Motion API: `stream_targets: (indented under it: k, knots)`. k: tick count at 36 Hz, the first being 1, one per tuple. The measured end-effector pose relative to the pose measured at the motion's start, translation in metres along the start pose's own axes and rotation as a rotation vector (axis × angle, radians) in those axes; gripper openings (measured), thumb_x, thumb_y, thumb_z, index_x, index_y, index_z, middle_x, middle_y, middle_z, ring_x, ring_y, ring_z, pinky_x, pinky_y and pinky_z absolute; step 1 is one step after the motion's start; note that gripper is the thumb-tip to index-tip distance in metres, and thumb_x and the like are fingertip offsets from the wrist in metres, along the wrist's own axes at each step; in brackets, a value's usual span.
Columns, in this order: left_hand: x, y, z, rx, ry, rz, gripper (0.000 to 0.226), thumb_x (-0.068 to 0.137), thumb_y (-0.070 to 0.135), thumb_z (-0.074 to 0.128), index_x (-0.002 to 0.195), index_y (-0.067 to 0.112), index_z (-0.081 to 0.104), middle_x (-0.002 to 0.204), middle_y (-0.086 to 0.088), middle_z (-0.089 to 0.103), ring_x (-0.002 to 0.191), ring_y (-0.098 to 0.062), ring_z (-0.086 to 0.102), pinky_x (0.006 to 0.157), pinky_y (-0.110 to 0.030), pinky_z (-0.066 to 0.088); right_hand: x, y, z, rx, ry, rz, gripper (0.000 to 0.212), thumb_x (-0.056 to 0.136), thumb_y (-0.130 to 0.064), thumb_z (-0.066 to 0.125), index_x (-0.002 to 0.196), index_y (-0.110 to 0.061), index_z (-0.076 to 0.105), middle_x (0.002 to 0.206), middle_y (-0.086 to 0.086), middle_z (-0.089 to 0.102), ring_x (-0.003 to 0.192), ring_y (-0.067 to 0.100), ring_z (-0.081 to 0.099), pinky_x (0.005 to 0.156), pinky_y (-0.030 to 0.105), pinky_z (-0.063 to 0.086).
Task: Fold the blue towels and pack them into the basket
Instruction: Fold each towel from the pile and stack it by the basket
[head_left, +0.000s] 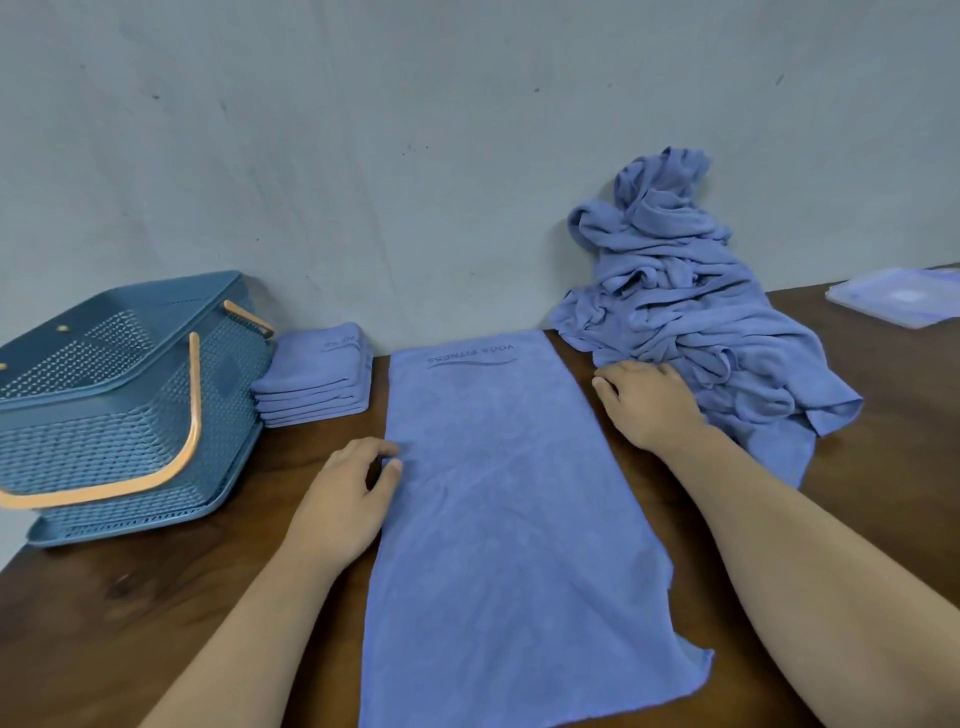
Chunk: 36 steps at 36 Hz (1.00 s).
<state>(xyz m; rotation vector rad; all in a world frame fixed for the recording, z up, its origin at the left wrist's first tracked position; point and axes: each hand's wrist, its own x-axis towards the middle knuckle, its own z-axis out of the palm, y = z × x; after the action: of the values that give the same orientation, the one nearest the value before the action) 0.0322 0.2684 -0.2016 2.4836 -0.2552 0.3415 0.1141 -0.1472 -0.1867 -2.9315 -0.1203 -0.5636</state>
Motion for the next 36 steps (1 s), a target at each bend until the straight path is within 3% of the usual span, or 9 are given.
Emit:
stream_targets:
  k: [4, 10, 15, 21, 24, 27, 31, 36]
  knots:
    - [-0.006, 0.005, -0.004, 0.020, -0.012, 0.027, 0.021, 0.105, 0.039, 0.057, 0.126, 0.038, 0.063, 0.122, 0.023, 0.061, 0.114, -0.002, 0.054, 0.096, -0.027, 0.045, -0.018, -0.018, -0.008, 0.104, 0.035, -0.115, 0.030, 0.111, -0.038, 0.043, 0.114, -0.029, 0.071, 0.120, -0.010, 0.070, 0.118, 0.017, 0.063, 0.113, 0.049, 0.034]
    - [-0.031, 0.013, -0.015, -0.004, -0.017, 0.100, 0.017, 0.105, 0.035, 0.060, 0.116, 0.047, 0.061, 0.120, 0.030, 0.060, 0.116, 0.000, 0.055, 0.090, -0.024, 0.048, -0.071, -0.040, -0.031, 0.531, -0.045, -0.151, 0.029, 0.110, -0.035, 0.052, 0.123, -0.023, 0.075, 0.127, -0.015, 0.068, 0.118, 0.004, 0.062, 0.106, 0.036, 0.049]
    - [-0.072, 0.022, -0.027, -0.088, -0.034, 0.105, 0.017, 0.104, 0.036, 0.059, 0.115, 0.049, 0.063, 0.125, 0.026, 0.062, 0.123, -0.008, 0.058, 0.091, -0.025, 0.049, -0.131, -0.040, -0.049, 0.735, -0.069, -0.089, 0.017, 0.103, -0.023, 0.065, 0.114, -0.033, 0.075, 0.125, -0.022, 0.067, 0.124, 0.003, 0.060, 0.107, 0.030, 0.048]
    - [-0.124, 0.038, -0.046, -0.216, -0.036, 0.080, 0.025, 0.100, 0.011, 0.071, 0.110, 0.034, 0.073, 0.123, 0.012, 0.069, 0.121, -0.016, 0.063, 0.099, -0.023, 0.046, -0.193, -0.040, -0.078, 0.722, -0.039, -0.116, 0.028, 0.097, -0.012, 0.071, 0.101, -0.039, 0.071, 0.118, -0.013, 0.065, 0.114, 0.015, 0.062, 0.095, 0.025, 0.047]
    - [-0.150, 0.045, -0.060, -0.284, -0.098, 0.120, 0.015, 0.097, 0.027, 0.071, 0.111, 0.027, 0.075, 0.118, 0.005, 0.070, 0.118, -0.022, 0.064, 0.100, -0.029, 0.047, -0.219, -0.041, -0.098, 0.771, -0.076, -0.155, 0.028, 0.094, -0.008, 0.073, 0.097, -0.035, 0.069, 0.112, -0.008, 0.064, 0.108, 0.020, 0.062, 0.091, 0.026, 0.047]
    - [-0.171, 0.050, -0.069, -0.255, -0.227, 0.205, 0.016, 0.096, 0.033, 0.073, 0.112, 0.033, 0.076, 0.117, 0.007, 0.070, 0.117, -0.022, 0.064, 0.100, -0.028, 0.046, -0.238, -0.037, -0.113, 0.754, -0.217, -0.263, 0.023, 0.091, -0.013, 0.073, 0.099, -0.033, 0.065, 0.107, -0.007, 0.062, 0.103, 0.019, 0.060, 0.090, 0.031, 0.045]
    - [-0.187, 0.056, -0.072, -0.141, -0.330, 0.273, 0.024, 0.089, 0.042, 0.085, 0.111, 0.042, 0.074, 0.119, 0.014, 0.068, 0.119, -0.019, 0.062, 0.102, -0.029, 0.046, -0.250, -0.036, -0.119, 0.577, -0.331, -0.344, 0.040, 0.077, -0.019, 0.072, 0.106, -0.042, 0.058, 0.113, -0.017, 0.057, 0.107, 0.015, 0.054, 0.094, 0.032, 0.040]
    - [-0.188, 0.061, -0.071, -0.137, -0.292, 0.239, 0.020, 0.087, 0.051, 0.084, 0.105, 0.045, 0.077, 0.117, 0.015, 0.070, 0.120, -0.016, 0.062, 0.101, -0.026, 0.046, -0.253, -0.040, -0.114, 0.580, -0.184, -0.296, 0.029, 0.081, -0.021, 0.072, 0.096, -0.043, 0.059, 0.107, -0.018, 0.060, 0.102, 0.015, 0.057, 0.089, 0.037, 0.049]
